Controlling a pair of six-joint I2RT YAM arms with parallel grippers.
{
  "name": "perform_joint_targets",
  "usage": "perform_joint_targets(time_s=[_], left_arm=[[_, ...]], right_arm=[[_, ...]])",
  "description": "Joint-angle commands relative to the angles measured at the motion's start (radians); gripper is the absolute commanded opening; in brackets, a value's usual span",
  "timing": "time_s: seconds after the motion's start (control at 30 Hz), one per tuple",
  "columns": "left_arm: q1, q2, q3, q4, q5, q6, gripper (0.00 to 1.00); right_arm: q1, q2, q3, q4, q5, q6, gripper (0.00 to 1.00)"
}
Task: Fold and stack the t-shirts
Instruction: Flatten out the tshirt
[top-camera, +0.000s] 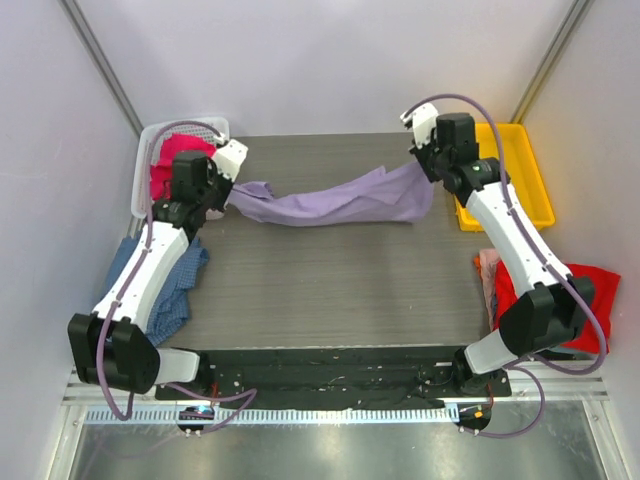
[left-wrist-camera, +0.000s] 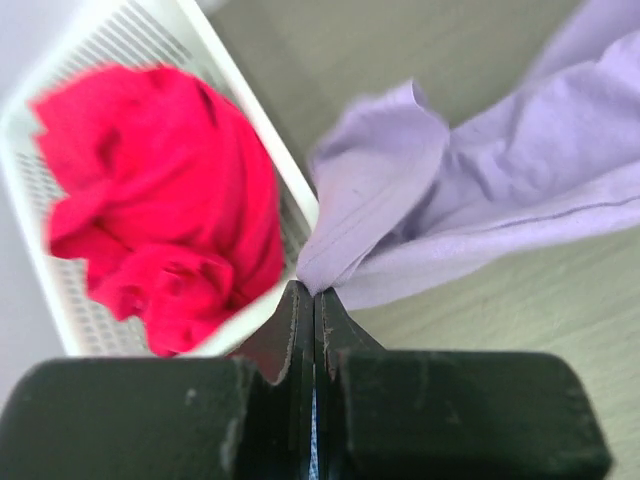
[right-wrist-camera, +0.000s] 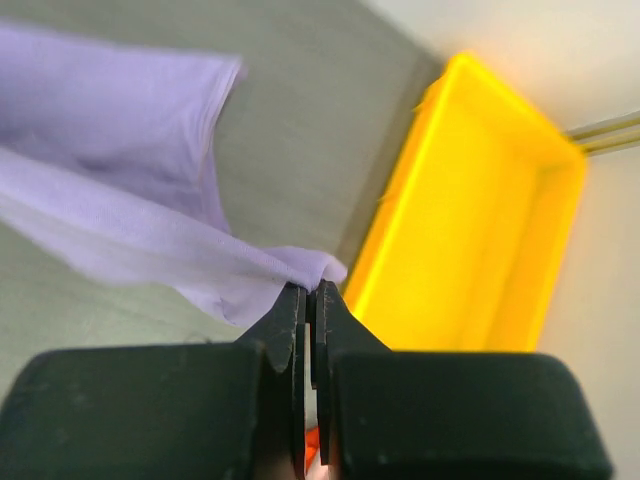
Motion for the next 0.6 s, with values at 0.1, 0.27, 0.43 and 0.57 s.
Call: perform_joint_targets(time_s=[0.1, 0.27, 0.43, 0.57], left_arm=[[0.005, -0.041, 0.105, 0.042, 0.004, -0.087, 0.00], [0.003, -0.030, 0.151, 0.050, 0.000, -0.120, 0.00], [0.005, -0.087, 0.157, -0.004, 0.030, -0.112, 0.00], [0.003, -0.170, 0.127, -0.048, 0.055, -0.097, 0.00]], right_arm=[[0.000, -0.073, 0.151, -0.038, 0.102, 0.006, 0.01], [-0.005, -0.093, 0.181, -0.042, 0.131, -0.001, 0.01], [-0.005, -0.161, 0.169, -0.092, 0.121, 0.008, 0.01], [-0.005, -0.233, 0.143, -0.133, 0.107, 0.014, 0.01]])
